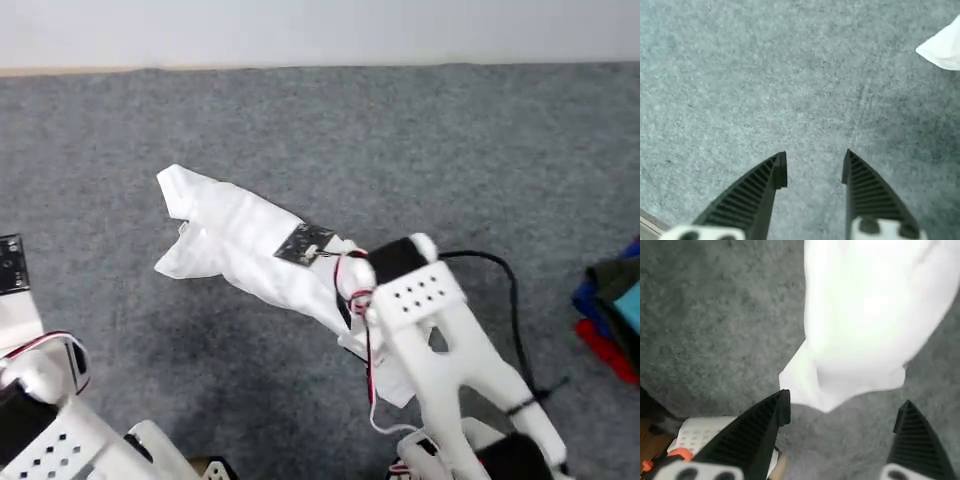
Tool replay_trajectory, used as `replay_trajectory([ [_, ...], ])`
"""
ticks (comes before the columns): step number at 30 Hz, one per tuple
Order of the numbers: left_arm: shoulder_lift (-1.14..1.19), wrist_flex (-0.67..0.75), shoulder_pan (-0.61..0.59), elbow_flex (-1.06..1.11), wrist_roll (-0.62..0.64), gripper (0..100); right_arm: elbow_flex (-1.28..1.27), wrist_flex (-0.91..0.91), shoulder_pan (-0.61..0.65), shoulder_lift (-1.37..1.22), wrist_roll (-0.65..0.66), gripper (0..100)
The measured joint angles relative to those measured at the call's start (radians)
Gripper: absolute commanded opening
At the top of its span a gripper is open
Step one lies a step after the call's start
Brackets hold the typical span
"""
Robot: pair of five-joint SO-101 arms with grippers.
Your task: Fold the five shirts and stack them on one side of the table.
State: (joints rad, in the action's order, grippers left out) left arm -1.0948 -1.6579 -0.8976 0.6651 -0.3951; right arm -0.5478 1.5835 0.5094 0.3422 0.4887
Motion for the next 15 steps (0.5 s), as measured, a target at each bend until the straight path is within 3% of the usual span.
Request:
replay_trajectory([
  [8, 0.0, 0.014, 0.0, 0.003, 0.0, 19, 0.0, -0.1, -0.002, -0.227, 0.0, 32.2],
  [14, 0.0, 0.058, 0.0, 0.094, 0.0, 19, 0.002, -0.106, -0.003, -0.258, 0.0, 2.0],
  [15, 0.0, 0.075, 0.0, 0.117, 0.0, 19, 0.002, -0.106, -0.003, -0.258, 0.0, 0.6],
])
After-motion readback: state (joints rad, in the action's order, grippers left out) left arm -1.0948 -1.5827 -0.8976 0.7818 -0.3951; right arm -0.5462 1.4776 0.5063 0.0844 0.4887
